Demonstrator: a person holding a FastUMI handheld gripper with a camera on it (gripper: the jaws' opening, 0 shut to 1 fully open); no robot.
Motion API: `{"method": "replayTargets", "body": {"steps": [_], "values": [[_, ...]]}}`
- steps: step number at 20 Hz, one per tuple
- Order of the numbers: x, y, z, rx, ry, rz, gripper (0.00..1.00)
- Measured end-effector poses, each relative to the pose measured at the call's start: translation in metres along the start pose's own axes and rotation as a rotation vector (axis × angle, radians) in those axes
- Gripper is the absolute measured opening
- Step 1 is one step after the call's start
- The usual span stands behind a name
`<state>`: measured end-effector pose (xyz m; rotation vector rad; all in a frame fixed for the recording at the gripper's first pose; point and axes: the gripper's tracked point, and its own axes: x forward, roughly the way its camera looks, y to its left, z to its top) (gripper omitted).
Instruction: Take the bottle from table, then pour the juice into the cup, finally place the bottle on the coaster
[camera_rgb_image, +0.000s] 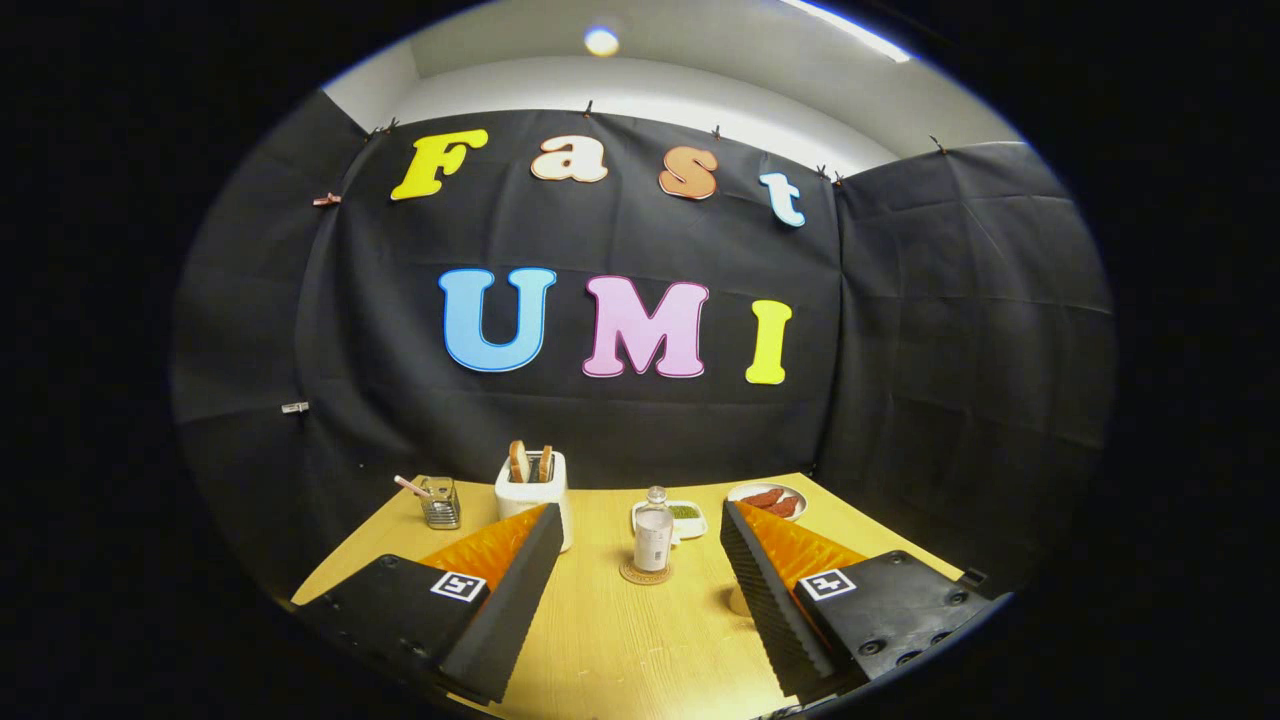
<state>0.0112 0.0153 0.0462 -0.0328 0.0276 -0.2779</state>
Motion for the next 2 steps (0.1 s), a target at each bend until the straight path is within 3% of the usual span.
{"method": "replayTargets", "body": {"steps": [2], "values": [[0.0009,0.0004,0.0042,-0.017,0.003,0.004,0.97]]}}
